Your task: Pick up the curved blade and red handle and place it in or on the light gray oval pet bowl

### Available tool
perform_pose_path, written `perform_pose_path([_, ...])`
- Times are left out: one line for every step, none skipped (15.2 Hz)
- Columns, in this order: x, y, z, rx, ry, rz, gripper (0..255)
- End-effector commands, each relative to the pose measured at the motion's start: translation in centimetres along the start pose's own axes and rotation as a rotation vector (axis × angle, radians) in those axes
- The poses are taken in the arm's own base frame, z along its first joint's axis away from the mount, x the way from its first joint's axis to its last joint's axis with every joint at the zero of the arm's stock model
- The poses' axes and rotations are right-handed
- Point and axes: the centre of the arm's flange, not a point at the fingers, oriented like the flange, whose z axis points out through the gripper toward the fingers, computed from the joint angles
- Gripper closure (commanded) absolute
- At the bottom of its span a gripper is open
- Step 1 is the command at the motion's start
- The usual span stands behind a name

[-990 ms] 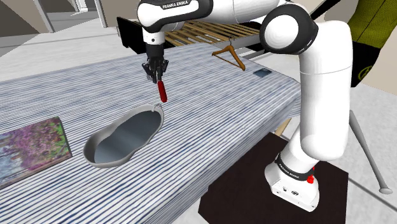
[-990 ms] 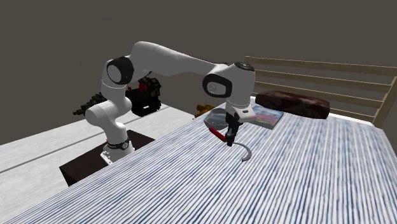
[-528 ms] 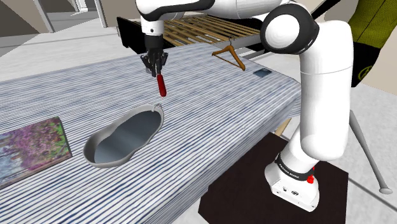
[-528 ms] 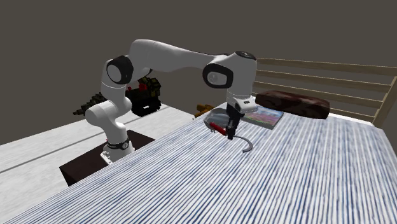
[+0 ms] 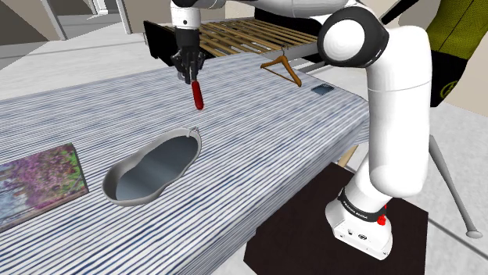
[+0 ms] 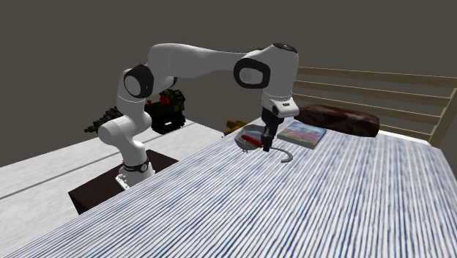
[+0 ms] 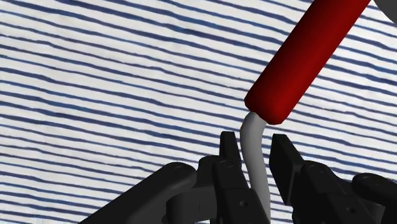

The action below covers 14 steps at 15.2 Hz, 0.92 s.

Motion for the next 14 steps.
perform_pose_path([-0.8, -1.2, -0.4, 0.000, 0.000, 0.000, 255])
perform_pose_path([-1.4, -2.3, -0.2, 0.000, 0.000, 0.000, 255])
perform_pose_path([-2.1, -3.4, -0.1, 0.000, 0.000, 0.000, 255])
perform_pose_path([-2.8, -4.6, 0.1, 0.000, 0.000, 0.000, 255])
perform_pose_path([-3.4, -5.7, 0.3, 0.000, 0.000, 0.000, 255])
perform_pose_path([-4.1, -6.8, 0.4, 0.000, 0.000, 0.000, 255])
perform_pose_path([-4.8, -8.0, 0.6, 0.000, 0.000, 0.000, 255])
perform_pose_path([-5.4, -9.1, 0.7, 0.000, 0.000, 0.000, 255])
perform_pose_path([-6.1, -10.2, 0.9, 0.000, 0.000, 0.000, 255])
perform_pose_path([-6.8, -11.3, 1.0, 0.000, 0.000, 0.000, 255])
perform_pose_path([-7.4, -12.5, 1.2, 0.000, 0.000, 0.000, 255])
perform_pose_path([-8.1, -13.6, 1.3, 0.000, 0.000, 0.000, 255])
perform_pose_path([-8.8, -14.7, 1.5, 0.000, 0.000, 0.000, 255])
perform_pose_path([-9.4, -15.8, 1.7, 0.000, 0.000, 0.000, 255])
